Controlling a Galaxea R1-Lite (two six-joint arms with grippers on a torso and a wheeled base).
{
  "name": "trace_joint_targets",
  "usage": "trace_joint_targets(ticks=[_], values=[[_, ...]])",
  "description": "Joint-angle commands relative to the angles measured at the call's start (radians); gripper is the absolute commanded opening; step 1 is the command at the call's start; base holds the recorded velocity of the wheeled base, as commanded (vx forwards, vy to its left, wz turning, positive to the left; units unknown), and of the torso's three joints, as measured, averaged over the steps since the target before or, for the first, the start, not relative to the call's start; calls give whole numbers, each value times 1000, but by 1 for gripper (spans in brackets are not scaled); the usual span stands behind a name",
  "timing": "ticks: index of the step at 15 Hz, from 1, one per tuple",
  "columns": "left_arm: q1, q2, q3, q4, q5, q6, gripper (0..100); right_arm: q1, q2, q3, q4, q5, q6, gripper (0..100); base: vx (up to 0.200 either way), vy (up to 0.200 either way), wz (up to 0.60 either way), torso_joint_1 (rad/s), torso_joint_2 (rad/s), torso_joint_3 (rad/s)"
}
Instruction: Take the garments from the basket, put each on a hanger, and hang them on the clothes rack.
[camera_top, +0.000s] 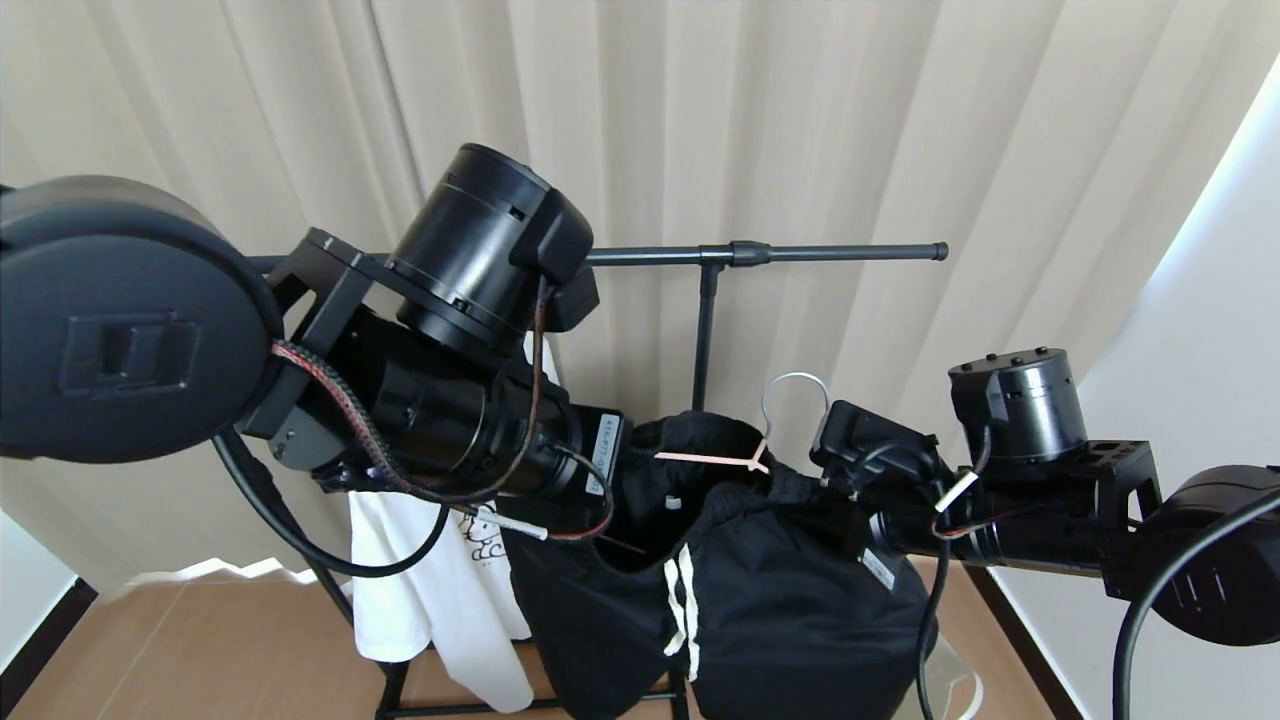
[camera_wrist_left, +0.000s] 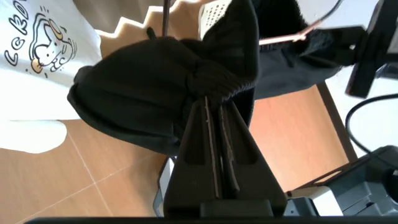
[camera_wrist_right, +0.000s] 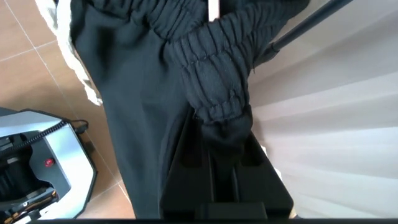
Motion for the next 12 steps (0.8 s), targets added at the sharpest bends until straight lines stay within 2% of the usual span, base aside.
trace_joint_targets(ticks=[1, 8, 12], values=[[-23, 14, 13, -1, 18, -1, 0, 1, -23, 1, -3, 2, 12, 0, 0, 0, 0, 0, 0, 0], [-72, 55, 35, -6, 31, -24, 0, 4, -38, 1, -20, 2, 35, 0, 0, 0, 0, 0, 0, 0], [-85, 90, 35, -69, 32, -53, 0, 5, -44, 3, -22, 4, 35, 0, 0, 0, 0, 0, 0, 0]])
